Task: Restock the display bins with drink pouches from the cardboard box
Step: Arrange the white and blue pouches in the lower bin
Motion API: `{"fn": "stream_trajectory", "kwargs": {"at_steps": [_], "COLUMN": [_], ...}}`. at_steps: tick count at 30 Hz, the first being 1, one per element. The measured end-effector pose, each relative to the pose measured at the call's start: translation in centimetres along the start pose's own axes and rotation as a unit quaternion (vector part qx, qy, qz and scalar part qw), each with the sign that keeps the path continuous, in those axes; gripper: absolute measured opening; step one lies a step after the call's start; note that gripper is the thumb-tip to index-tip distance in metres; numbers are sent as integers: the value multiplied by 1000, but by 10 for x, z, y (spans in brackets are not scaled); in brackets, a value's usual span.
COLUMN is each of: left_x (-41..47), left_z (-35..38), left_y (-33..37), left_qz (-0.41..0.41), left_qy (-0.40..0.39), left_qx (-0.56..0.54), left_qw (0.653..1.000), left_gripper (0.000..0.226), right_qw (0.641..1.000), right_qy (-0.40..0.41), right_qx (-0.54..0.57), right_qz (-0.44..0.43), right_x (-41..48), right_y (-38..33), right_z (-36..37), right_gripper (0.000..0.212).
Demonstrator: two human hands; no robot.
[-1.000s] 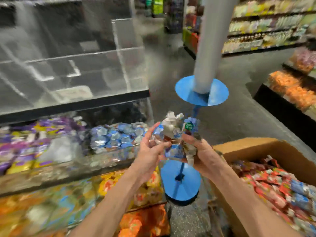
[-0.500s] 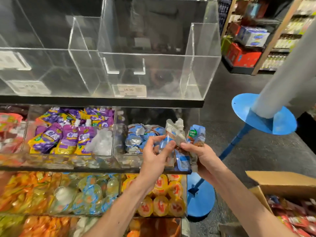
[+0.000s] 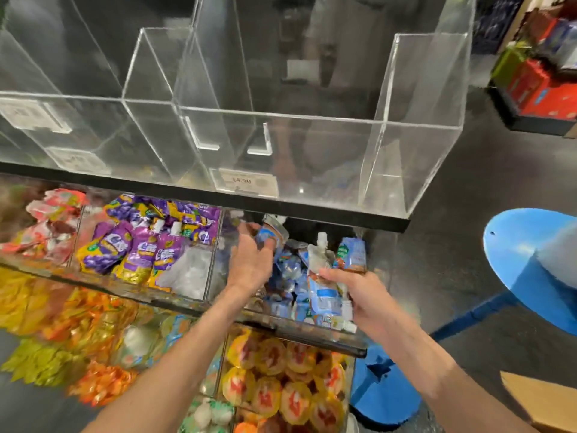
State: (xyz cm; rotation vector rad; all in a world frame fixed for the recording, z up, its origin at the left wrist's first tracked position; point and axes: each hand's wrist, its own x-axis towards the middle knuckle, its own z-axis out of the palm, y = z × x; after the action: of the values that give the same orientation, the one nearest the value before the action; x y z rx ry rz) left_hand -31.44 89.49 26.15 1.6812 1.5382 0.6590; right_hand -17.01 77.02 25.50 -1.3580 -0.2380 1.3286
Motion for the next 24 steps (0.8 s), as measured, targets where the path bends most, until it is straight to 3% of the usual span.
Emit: {"fn": "stream_trajectory", "kwargs": {"at_steps": [5,8,13,17,20,24], "left_x": [9,10,22,25,29,35], "left_z": [18,26,18,3,-2,-3], "left_y": [-11,-15,-14,-27,-27,-31], "left_qz": [143,226,199,272,273,281], "left_qy": [-28,-36,-87,-50,-117,-200], "left_qx": [147,278,424,445,464,475], "left_qw": [978,933,879,852,835,810], "left_gripper": [49,47,47,65,75,60], "right_qw": [998,991,992,997,995,994], "right_qy": [63,132,123,72,72,84], "right_qx": [21,25,22,-13,-66,-38], "right_qz": [-6,-13,13,36,33,52], "right_x": [24,37,44,51,49,46], "right_y": [1,6,4,2,4,8], "right_z": [5,7,10,15,23,16], "right_gripper": [28,41,30,35,31,42]}}
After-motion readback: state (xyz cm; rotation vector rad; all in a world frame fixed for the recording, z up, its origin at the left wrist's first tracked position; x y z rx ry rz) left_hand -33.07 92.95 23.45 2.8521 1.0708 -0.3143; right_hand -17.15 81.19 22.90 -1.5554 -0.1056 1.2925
